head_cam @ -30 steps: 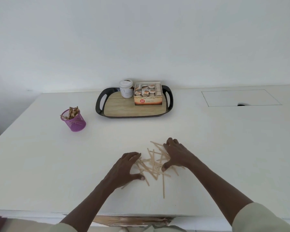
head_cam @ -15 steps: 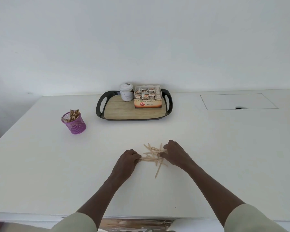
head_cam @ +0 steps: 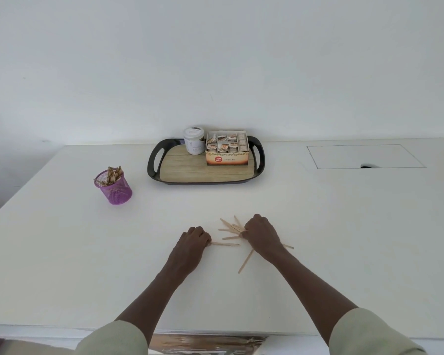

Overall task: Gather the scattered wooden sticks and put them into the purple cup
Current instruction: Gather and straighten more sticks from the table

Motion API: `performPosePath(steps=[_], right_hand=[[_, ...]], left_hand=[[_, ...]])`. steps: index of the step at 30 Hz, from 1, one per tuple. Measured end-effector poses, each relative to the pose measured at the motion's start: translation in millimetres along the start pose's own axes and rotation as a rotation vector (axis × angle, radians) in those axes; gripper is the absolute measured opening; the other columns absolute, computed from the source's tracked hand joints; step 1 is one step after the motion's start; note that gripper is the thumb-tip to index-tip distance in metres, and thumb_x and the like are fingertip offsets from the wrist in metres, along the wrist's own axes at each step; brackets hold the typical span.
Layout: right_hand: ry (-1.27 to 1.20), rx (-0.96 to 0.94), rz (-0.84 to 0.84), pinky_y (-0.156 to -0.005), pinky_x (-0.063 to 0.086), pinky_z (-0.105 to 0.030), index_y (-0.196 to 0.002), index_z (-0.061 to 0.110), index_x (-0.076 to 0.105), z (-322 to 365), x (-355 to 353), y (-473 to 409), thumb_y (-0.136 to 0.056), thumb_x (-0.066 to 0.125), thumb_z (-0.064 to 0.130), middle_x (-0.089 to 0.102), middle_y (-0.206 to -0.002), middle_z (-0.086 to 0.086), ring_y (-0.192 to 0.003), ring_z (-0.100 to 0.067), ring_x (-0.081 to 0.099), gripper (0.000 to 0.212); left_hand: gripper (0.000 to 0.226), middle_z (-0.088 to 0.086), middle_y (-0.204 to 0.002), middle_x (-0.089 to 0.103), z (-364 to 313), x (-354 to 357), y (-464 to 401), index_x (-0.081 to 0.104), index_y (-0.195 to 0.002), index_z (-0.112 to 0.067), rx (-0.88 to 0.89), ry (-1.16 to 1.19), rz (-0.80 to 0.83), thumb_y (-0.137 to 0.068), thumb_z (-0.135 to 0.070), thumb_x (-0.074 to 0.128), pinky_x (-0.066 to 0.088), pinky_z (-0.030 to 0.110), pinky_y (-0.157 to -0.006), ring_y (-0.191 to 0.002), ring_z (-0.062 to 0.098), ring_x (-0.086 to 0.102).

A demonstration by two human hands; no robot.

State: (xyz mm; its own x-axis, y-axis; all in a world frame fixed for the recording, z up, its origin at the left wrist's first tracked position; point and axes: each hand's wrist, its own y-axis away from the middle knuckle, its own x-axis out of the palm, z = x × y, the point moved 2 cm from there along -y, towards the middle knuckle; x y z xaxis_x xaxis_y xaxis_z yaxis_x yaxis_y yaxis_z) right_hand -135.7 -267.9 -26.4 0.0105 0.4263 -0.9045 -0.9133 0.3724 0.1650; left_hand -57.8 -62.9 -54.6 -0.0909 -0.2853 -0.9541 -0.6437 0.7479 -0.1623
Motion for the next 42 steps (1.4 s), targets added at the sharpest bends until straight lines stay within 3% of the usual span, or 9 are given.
performPosePath(steps=[3, 9, 15, 19, 23, 28, 34, 37, 42], right_hand=[[0.073, -0.056, 0.103, -0.090, 0.046, -0.040, -0.095, 0.003, 0.064, -1.6, -1.5, 3.5, -0.086, 0.069, 0.046, 0.049, -0.110, -0.010, -0.107, -0.026, 0.046, 0.044], [0.058, -0.081, 0.011, -0.071, 0.032, -0.029, -0.068, 0.012, 0.047, 0.5, 0.2, 8.0, -0.093, 0.060, 0.015, 0.043, -0.089, -0.005, -0.096, -0.029, 0.053, 0.028], [0.055, -0.066, 0.059, -0.051, 0.025, -0.029, -0.063, 0.011, 0.039, 5.7, -11.8, 0.6, -0.081, 0.054, 0.004, 0.043, -0.075, -0.007, -0.071, -0.025, 0.040, 0.025], [0.015, -0.060, 0.057, -0.051, 0.026, -0.030, -0.054, 0.017, 0.027, 4.1, -17.0, -7.7, -0.082, 0.055, 0.006, 0.035, -0.060, -0.003, -0.064, -0.025, 0.036, 0.041], [-0.088, -0.041, 0.044, -0.052, 0.027, -0.031, -0.051, 0.014, 0.031, 5.4, -24.6, -18.1, -0.085, 0.058, 0.011, 0.034, -0.053, -0.004, -0.057, -0.024, 0.035, 0.044], [-0.271, -0.065, 0.010, -0.052, 0.027, -0.031, -0.046, 0.012, 0.038, 22.3, -35.9, -28.8, -0.083, 0.063, 0.014, 0.037, -0.049, -0.002, -0.052, -0.017, 0.034, 0.044], [-0.346, -0.068, -0.045, -0.047, 0.030, -0.025, -0.038, 0.017, 0.039, 66.7, -39.2, -31.2, -0.081, 0.066, 0.014, 0.036, -0.042, 0.006, -0.043, -0.011, 0.035, 0.051], [-0.350, -0.047, -0.054, -0.046, 0.033, -0.025, -0.040, 0.016, 0.041, 83.8, -33.7, -27.5, -0.083, 0.058, 0.009, 0.043, -0.044, 0.003, -0.043, -0.013, 0.041, 0.046], [-0.358, -0.025, -0.090, -0.046, 0.026, -0.026, -0.049, 0.009, 0.037, 98.3, -31.6, -20.6, -0.080, 0.046, 0.003, 0.039, -0.050, -0.003, -0.047, -0.017, 0.034, 0.033]], left_hand=[[0.019, 0.004, -0.098, 0.059, 5.3, -3.8, 3.1, 0.064, -0.099, -0.011, 0.005, -0.088, 0.019, -0.095, 0.000, 0.048, 0.043, 0.034, -0.078, -0.090, 0.026, 0.055], [0.024, 0.009, -0.096, 0.058, 8.9, -8.7, 7.7, 0.061, -0.100, -0.008, -0.033, -0.169, 0.029, -0.090, 0.010, 0.047, 0.048, 0.039, -0.075, -0.087, 0.031, 0.056], [0.040, 0.007, -0.112, 0.045, 10.2, -2.9, -1.7, 0.049, -0.127, -0.011, -0.165, 0.051, 0.095, -0.094, 0.009, 0.035, 0.050, 0.039, -0.083, -0.099, 0.023, 0.053], [0.047, 0.006, -0.104, 0.045, 7.1, 0.8, -14.2, 0.055, -0.120, -0.010, -0.337, 0.279, 0.047, -0.088, 0.014, 0.031, 0.043, 0.033, -0.074, -0.087, 0.028, 0.051], [0.029, 0.005, -0.108, 0.063, 5.5, 0.5, -28.0, 0.057, -0.112, -0.013, -0.669, 0.612, 0.053, -0.096, -0.005, 0.034, 0.038, 0.025, -0.062, -0.087, 0.017, 0.054], [0.025, -0.003, -0.070, 0.043, -8.8, -3.0, -42.3, 0.056, -0.099, -0.009, -0.982, 1.292, 0.012, -0.101, -0.024, 0.036, 0.025, 0.024, -0.051, -0.054, 0.010, 0.032], [0.069, -0.004, -0.061, 0.030, -37.8, -16.2, -60.7, 0.053, -0.089, -0.013, -0.999, 1.585, 0.027, -0.087, -0.080, 0.034, 0.027, 0.024, -0.051, -0.052, 0.009, 0.027], [0.072, 0.004, -0.068, 0.044, -48.1, -21.7, -71.7, 0.063, -0.082, -0.014, -0.903, 1.686, 0.057, -0.091, -0.076, 0.027, 0.034, 0.026, -0.059, -0.064, 0.014, 0.044], [0.059, 0.021, -0.110, 0.070, -45.5, -23.2, -78.0, 0.058, -0.119, 0.000, -0.878, 1.871, 0.013, -0.108, -0.044, 0.020, 0.046, 0.042, -0.105, -0.116, 0.030, 0.063]])
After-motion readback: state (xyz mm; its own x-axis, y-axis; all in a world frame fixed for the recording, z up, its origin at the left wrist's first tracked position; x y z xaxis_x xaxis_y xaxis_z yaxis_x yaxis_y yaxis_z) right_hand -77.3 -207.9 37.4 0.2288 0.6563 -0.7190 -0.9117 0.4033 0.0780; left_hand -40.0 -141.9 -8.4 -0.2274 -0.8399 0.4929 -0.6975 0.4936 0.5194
